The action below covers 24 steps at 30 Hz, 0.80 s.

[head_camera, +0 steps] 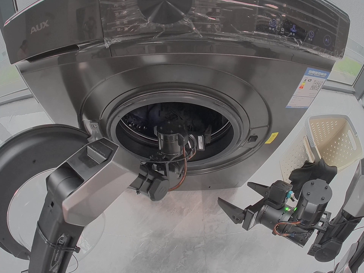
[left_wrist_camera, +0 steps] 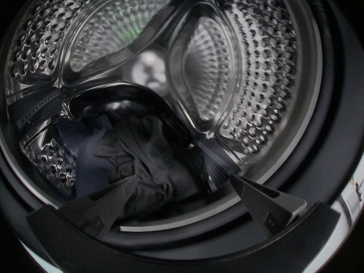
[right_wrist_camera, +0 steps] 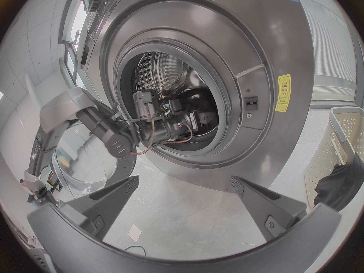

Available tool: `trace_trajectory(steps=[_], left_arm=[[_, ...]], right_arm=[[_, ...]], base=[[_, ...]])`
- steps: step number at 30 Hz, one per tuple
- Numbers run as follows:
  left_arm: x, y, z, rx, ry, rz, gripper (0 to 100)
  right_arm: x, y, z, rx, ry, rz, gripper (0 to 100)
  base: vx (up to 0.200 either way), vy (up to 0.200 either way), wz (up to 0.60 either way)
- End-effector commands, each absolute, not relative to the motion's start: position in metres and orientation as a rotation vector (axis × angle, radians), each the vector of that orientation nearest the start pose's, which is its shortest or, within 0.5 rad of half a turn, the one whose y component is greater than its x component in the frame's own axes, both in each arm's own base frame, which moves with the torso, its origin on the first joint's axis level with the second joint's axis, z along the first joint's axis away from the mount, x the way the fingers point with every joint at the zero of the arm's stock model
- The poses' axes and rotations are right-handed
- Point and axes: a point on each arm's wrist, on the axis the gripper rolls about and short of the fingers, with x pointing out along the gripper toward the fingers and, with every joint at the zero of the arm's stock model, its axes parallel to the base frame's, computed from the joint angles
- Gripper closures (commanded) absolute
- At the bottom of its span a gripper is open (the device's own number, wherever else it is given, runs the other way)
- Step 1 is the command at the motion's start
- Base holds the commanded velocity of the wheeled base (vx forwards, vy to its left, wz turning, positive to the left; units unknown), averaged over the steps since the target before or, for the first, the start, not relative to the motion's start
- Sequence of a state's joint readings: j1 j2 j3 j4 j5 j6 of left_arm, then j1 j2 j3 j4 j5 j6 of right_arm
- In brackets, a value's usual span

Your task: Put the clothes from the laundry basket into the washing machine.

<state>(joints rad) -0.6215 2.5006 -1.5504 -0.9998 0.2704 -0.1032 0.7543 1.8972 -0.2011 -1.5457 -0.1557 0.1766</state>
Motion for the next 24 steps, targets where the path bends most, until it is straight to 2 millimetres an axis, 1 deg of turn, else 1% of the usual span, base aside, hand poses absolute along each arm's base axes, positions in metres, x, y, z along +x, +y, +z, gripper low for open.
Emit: trace_trajectory(steps=[1, 2, 3, 5, 7, 9, 10, 11, 13, 14, 17, 19, 20, 22, 23, 24], left_arm=[[0.31, -0.287, 0.126, -0.053, -0.006, -0.516, 0], [0.3, -0.284, 0.125, -0.046, 0.003, -0.539, 0], [0.285, -0.279, 0.123, -0.042, 0.014, -0.581, 0], [0.267, -0.273, 0.123, -0.042, 0.023, -0.635, 0], [0.242, -0.26, 0.116, -0.021, 0.062, -0.678, 0], [0.223, -0.247, 0.113, -0.013, 0.07, -0.693, 0], [0.22, -0.245, 0.113, -0.013, 0.07, -0.696, 0], [0.204, -0.236, 0.111, -0.016, 0.064, -0.716, 0], [0.19, -0.224, 0.111, -0.022, 0.053, -0.726, 0], [0.178, -0.211, 0.112, -0.027, 0.044, -0.732, 0], [0.146, -0.184, 0.111, -0.021, 0.059, -0.763, 0], [0.131, -0.168, 0.114, -0.024, 0.067, -0.773, 0], [0.13, -0.166, 0.114, -0.024, 0.067, -0.773, 0], [0.116, -0.146, 0.122, -0.052, 0.046, -0.763, 0], [0.114, -0.141, 0.124, -0.061, 0.041, -0.758, 0], [0.111, -0.137, 0.126, -0.068, 0.032, -0.756, 0]], right_arm=[[0.183, 0.164, 0.092, 0.113, 0.172, 0.576, 0], [0.183, 0.163, 0.092, 0.113, 0.172, 0.574, 0], [0.182, 0.162, 0.092, 0.112, 0.173, 0.574, 0], [0.181, 0.161, 0.09, 0.108, 0.182, 0.573, 0], [0.179, 0.16, 0.088, 0.103, 0.193, 0.572, 0], [0.177, 0.158, 0.089, 0.101, 0.196, 0.571, 0], [0.177, 0.158, 0.089, 0.102, 0.195, 0.57, 0], [0.176, 0.154, 0.092, 0.106, 0.185, 0.565, 0], [0.176, 0.148, 0.095, 0.112, 0.175, 0.551, 0], [0.175, 0.142, 0.097, 0.11, 0.169, 0.536, 0], [0.167, 0.132, 0.104, 0.112, 0.148, 0.526, 0], [0.159, 0.125, 0.106, 0.113, 0.145, 0.523, 0], [0.158, 0.125, 0.106, 0.114, 0.144, 0.522, 0], [0.147, 0.112, 0.11, 0.121, 0.131, 0.503, 0], [0.146, 0.11, 0.113, 0.13, 0.115, 0.495, 0], [0.146, 0.108, 0.117, 0.135, 0.097, 0.488, 0]], base=[[0.0, 0.0, 0.0], [0.0, 0.0, 0.0], [0.0, 0.0, 0.0], [0.0, 0.0, 0.0], [0.0, 0.0, 0.0], [0.0, 0.0, 0.0], [0.0, 0.0, 0.0], [0.0, 0.0, 0.0], [0.0, 0.0, 0.0], [0.0, 0.0, 0.0], [0.0, 0.0, 0.0], [0.0, 0.0, 0.0], [0.0, 0.0, 0.0], [0.0, 0.0, 0.0], [0.0, 0.0, 0.0], [-0.2, 0.0, 0.0]])
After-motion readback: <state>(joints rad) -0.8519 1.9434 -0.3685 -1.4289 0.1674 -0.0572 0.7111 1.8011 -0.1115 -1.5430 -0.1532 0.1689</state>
